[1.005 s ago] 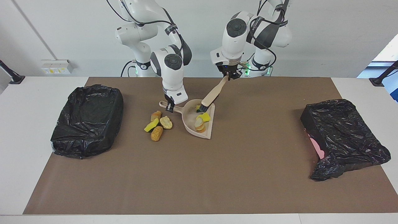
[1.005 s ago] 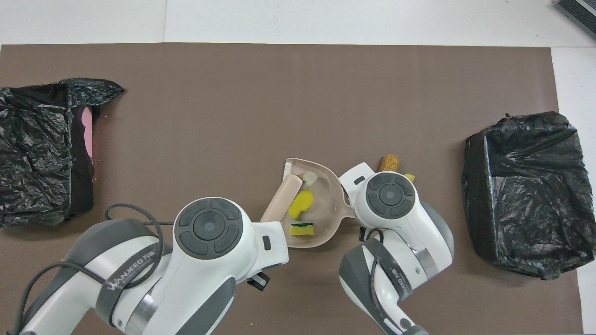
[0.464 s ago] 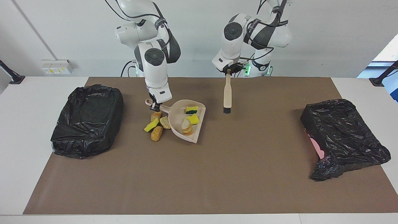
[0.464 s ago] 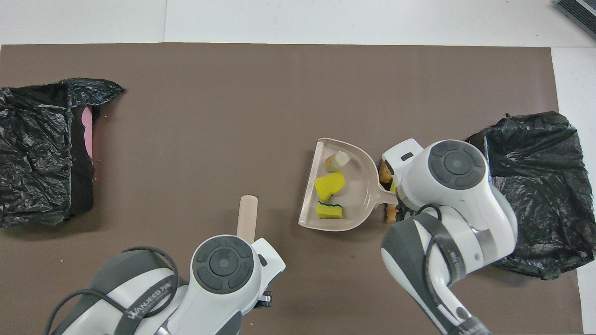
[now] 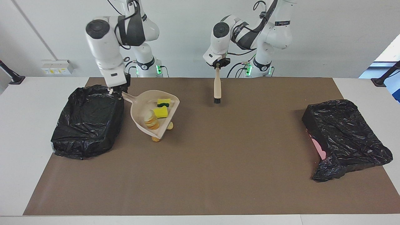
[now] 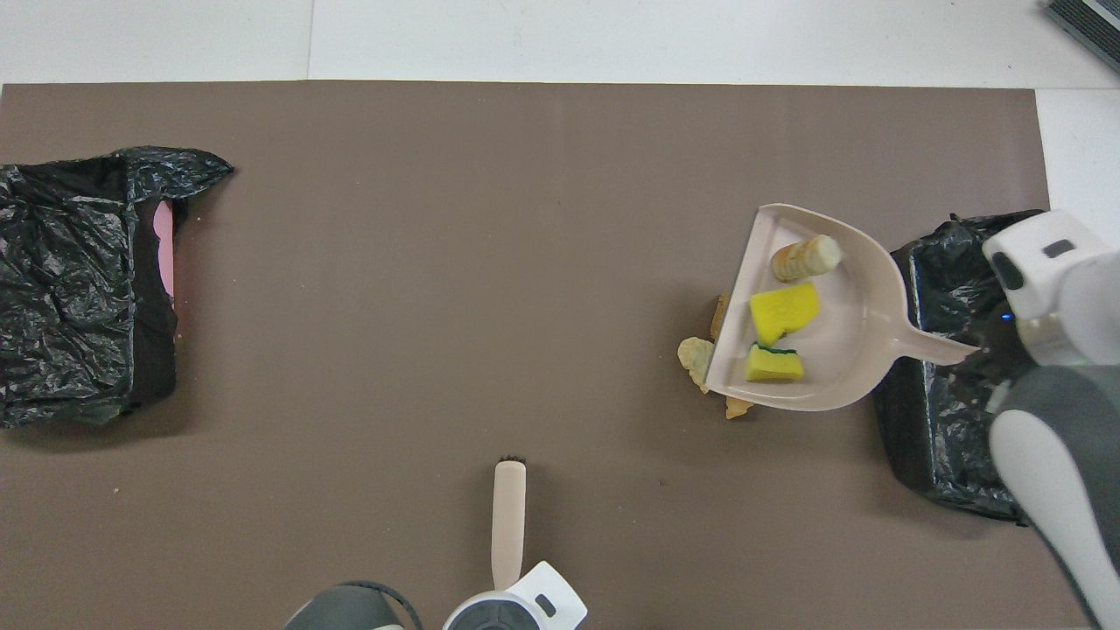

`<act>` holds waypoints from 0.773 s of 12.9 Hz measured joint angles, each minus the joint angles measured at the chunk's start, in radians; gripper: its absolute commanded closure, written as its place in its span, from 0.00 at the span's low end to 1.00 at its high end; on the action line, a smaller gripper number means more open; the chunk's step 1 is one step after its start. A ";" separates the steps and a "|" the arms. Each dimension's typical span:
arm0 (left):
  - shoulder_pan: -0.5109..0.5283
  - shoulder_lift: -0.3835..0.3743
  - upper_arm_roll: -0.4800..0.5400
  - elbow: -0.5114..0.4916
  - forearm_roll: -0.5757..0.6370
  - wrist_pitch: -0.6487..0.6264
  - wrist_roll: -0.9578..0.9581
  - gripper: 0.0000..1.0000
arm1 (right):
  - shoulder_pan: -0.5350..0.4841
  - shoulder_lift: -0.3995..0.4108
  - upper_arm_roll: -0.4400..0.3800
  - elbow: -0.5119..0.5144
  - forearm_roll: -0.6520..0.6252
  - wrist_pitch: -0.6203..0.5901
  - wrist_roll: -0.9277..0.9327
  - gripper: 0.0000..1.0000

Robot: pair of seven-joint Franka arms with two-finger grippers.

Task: Sweep and dump trash in bin
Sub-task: 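Lift the dustpan with the right gripper over the black trash bag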

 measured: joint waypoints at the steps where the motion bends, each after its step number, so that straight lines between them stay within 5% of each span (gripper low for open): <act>1: -0.035 0.000 -0.001 -0.017 -0.011 0.026 -0.031 1.00 | -0.067 -0.009 -0.004 0.019 0.000 -0.017 -0.064 1.00; 5: -0.059 0.004 0.006 -0.061 -0.034 0.090 -0.052 1.00 | -0.271 -0.006 -0.042 0.035 -0.063 0.001 -0.277 1.00; 10: -0.058 0.007 0.013 -0.070 -0.059 0.099 -0.052 1.00 | -0.358 0.038 -0.044 0.015 -0.274 0.148 -0.405 1.00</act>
